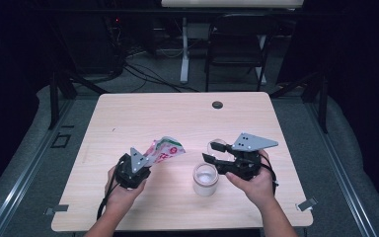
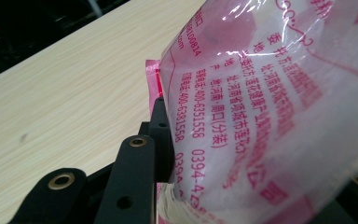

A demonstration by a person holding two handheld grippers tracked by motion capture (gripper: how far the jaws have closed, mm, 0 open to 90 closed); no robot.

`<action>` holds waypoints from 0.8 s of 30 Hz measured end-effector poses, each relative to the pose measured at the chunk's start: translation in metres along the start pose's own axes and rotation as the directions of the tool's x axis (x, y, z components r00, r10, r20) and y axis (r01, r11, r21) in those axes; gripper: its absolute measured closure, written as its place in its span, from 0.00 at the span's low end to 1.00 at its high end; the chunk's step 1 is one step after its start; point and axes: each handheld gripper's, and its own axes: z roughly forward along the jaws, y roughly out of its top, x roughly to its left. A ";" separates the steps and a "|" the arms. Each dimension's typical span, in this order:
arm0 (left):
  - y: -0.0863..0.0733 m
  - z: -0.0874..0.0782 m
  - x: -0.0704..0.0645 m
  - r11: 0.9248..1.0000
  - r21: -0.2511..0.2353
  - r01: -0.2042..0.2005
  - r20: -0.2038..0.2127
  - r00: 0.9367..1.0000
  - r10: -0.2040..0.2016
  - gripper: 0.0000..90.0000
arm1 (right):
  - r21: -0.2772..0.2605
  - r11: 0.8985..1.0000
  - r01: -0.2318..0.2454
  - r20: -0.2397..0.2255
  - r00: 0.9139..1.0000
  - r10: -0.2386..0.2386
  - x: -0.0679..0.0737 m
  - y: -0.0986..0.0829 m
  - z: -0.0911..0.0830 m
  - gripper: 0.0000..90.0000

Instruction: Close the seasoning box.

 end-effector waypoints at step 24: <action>-0.079 -0.015 0.090 0.957 0.051 0.285 -0.256 0.930 -0.263 0.79 | 0.007 1.000 -0.030 0.033 0.999 0.030 -0.006 -0.003 0.002 0.57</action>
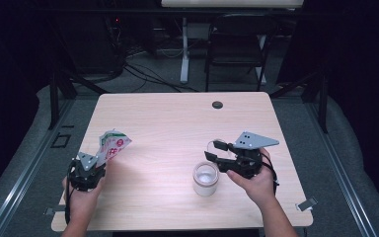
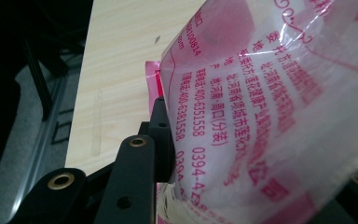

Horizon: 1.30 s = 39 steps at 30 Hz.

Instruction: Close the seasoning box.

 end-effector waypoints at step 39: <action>-0.016 0.018 0.010 0.991 0.117 0.068 -0.022 0.998 -0.066 0.65 | 0.035 0.999 0.018 0.014 1.000 -0.019 -0.001 -0.004 0.006 0.58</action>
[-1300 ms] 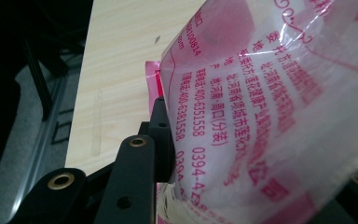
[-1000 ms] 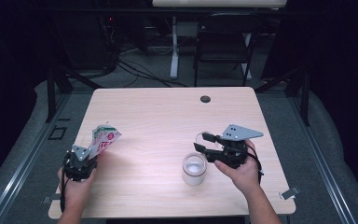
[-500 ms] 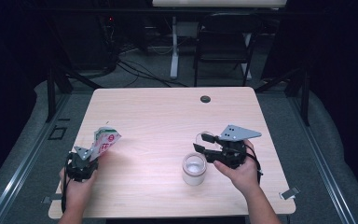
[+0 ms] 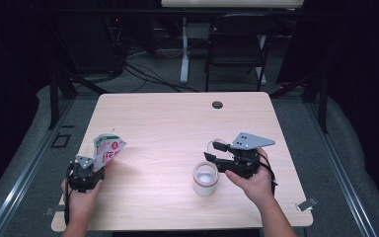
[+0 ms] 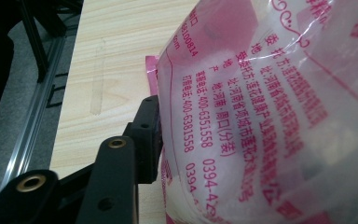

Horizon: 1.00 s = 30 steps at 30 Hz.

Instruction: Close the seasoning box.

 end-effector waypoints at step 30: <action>0.003 -0.014 -0.014 0.992 -0.125 -0.005 0.116 0.993 0.020 0.31 | 0.002 1.000 -0.005 0.006 1.000 0.005 -0.001 -0.001 0.002 0.56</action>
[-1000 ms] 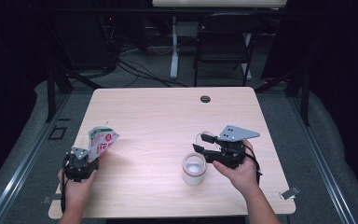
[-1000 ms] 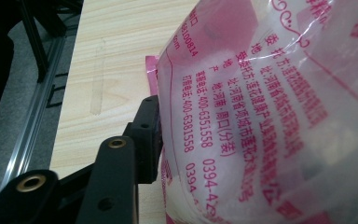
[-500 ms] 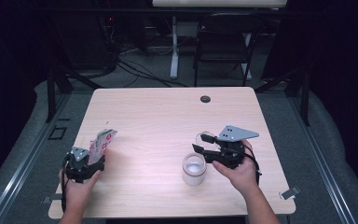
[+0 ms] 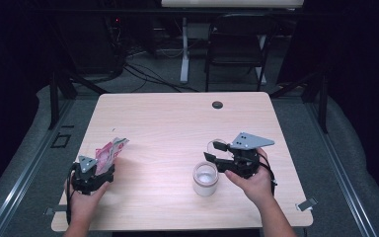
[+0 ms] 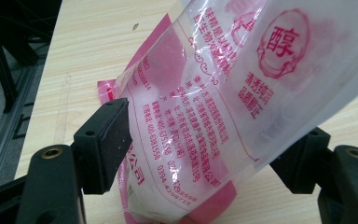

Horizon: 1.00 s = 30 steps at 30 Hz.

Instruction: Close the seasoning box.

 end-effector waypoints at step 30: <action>0.007 -0.010 -0.060 0.982 -0.053 -0.180 0.170 0.968 0.186 0.33 | -0.028 0.999 -0.037 0.074 0.996 0.039 -0.023 0.001 -0.024 0.79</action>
